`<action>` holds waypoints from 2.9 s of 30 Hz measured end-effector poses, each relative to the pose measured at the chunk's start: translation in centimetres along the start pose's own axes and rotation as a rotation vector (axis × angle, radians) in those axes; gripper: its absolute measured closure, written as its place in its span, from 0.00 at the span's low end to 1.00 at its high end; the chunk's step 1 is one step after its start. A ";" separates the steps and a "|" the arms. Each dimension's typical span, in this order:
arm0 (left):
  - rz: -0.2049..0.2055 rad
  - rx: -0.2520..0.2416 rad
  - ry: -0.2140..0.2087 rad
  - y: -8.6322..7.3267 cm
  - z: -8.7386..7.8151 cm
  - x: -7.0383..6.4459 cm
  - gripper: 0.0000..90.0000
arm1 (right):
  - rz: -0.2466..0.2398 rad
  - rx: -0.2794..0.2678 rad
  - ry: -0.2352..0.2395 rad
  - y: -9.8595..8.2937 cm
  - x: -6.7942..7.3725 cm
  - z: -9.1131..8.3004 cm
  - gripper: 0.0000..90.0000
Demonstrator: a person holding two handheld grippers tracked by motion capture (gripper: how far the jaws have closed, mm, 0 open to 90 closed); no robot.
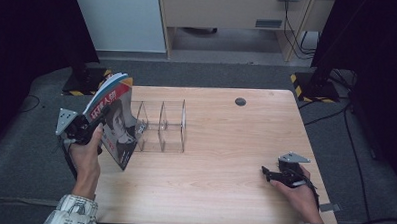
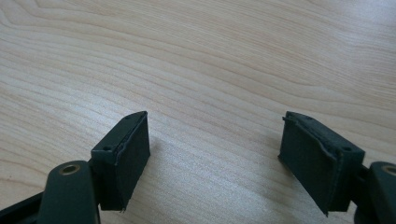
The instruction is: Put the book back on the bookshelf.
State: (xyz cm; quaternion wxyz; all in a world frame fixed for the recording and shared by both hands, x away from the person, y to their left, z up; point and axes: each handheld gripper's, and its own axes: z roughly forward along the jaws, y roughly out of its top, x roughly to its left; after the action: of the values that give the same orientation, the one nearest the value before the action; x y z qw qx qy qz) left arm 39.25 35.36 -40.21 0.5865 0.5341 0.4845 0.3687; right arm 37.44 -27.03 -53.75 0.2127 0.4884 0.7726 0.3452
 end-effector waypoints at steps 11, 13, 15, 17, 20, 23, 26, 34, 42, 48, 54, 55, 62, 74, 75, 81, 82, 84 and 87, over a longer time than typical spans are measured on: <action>0.030 0.011 0.000 0.0 0.1 0.0 0.35 | 0.000 0.000 0.000 0.0 0.0 0.0 0.27; 0.037 0.010 -0.001 0.0 0.1 0.0 0.30 | 0.000 0.000 0.000 0.0 0.0 0.0 0.27; 0.041 0.016 -0.002 0.1 0.2 -0.1 0.24 | 0.000 0.000 0.000 0.0 0.0 0.0 0.27; 0.052 0.015 0.013 0.1 0.1 -0.1 0.20 | 0.001 0.000 -0.001 0.0 0.0 0.0 0.27; 0.042 0.019 0.008 0.0 0.1 0.1 0.14 | 0.000 0.000 -0.001 0.0 0.0 0.0 0.27; 0.040 0.031 -0.003 0.0 0.1 0.2 0.10 | 0.000 0.000 0.000 0.0 0.0 0.0 0.26; 0.054 0.043 -0.002 -0.1 0.0 0.0 0.09 | -0.001 0.002 -0.001 0.0 0.0 0.0 0.26; 0.098 0.044 0.000 -0.2 -0.3 -0.4 0.06 | 0.000 0.002 -0.002 0.0 0.1 0.0 0.26; 0.102 0.044 0.017 -0.2 -0.4 -0.4 0.04 | -0.001 -0.001 -0.002 0.0 0.1 0.0 0.26; 0.103 0.048 0.023 -0.4 -0.7 -0.2 0.03 | 0.001 -0.001 -0.003 0.0 0.1 0.0 0.26; 0.100 0.045 0.021 -0.5 -1.3 0.0 0.03 | 0.001 -0.001 -0.003 0.0 0.1 0.0 0.26; 0.104 0.045 0.020 -0.5 -1.5 0.0 0.03 | 0.001 -0.001 -0.003 0.0 0.1 0.0 0.26; 0.109 0.067 0.017 -1.0 -2.0 0.0 0.03 | -0.002 0.000 -0.001 0.0 0.1 0.0 0.26; 0.122 0.093 0.022 -2.6 -3.0 -0.3 0.03 | -0.005 0.000 0.000 0.0 0.1 0.0 0.26; 0.124 0.094 0.023 -2.6 -3.1 -0.4 0.03 | -0.006 0.000 0.001 0.0 0.1 0.0 0.26; 0.114 0.109 0.024 -3.2 -3.6 -0.7 0.04 | -0.009 0.000 0.003 0.0 0.1 0.0 0.25; 0.118 0.116 0.025 -3.3 -3.7 -0.7 0.04 | -0.009 0.001 0.003 0.0 0.1 0.0 0.25; 0.116 0.126 0.025 -3.6 -3.7 -0.8 0.04 | -0.009 0.001 0.004 0.0 0.2 0.0 0.25; 0.102 0.139 0.027 -3.8 -3.7 -0.6 0.04 | -0.008 0.001 0.005 0.0 0.2 0.0 0.25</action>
State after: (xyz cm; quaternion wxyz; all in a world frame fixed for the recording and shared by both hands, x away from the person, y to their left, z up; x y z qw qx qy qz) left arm 35.22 35.16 -43.68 0.5220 0.5926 0.4890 0.3706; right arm 37.39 -26.86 -53.77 0.2121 0.4847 0.7752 0.3451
